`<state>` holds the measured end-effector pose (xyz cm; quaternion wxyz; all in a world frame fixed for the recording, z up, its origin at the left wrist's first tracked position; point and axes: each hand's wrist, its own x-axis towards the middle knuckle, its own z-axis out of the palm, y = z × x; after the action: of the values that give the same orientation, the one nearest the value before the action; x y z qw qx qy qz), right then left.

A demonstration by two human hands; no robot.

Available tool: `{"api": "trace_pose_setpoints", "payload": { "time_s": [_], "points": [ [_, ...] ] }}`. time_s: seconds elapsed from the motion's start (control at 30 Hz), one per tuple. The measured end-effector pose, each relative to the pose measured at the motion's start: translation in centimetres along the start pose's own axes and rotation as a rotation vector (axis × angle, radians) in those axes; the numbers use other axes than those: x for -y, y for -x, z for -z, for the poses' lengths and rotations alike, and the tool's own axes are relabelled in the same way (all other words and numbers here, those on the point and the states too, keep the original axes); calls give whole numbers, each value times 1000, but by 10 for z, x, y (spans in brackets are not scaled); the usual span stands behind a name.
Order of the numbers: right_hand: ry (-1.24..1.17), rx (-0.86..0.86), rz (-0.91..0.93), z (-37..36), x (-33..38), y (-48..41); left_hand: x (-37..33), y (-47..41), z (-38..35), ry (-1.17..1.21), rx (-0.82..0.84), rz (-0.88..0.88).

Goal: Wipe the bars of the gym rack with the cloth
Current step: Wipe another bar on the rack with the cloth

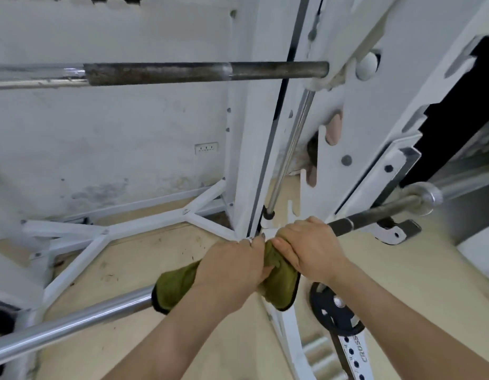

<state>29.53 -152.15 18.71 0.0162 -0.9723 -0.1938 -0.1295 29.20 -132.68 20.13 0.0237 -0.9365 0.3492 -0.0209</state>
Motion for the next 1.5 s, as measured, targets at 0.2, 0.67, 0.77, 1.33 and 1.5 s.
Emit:
{"api": "trace_pose_setpoints", "payload": {
  "time_s": [0.2,0.67,0.77,1.33,1.5],
  "points": [
    [19,-63,-65,-1,-95,32,-69,-74,6,76,-27,40],
    [-75,-26,-360,13,-64,34,-75,-54,6,29,-14,253],
    [-254,-146,-261,9,-24,36,-53,-10,7,81,-112,404],
    [-1394,-164,-1165,40,-32,67,-88,60,-6,1047,-515,1139],
    [-1348,-67,-941,65,-23,65,-93,42,11,1531,-617,1277]
  ]
}}
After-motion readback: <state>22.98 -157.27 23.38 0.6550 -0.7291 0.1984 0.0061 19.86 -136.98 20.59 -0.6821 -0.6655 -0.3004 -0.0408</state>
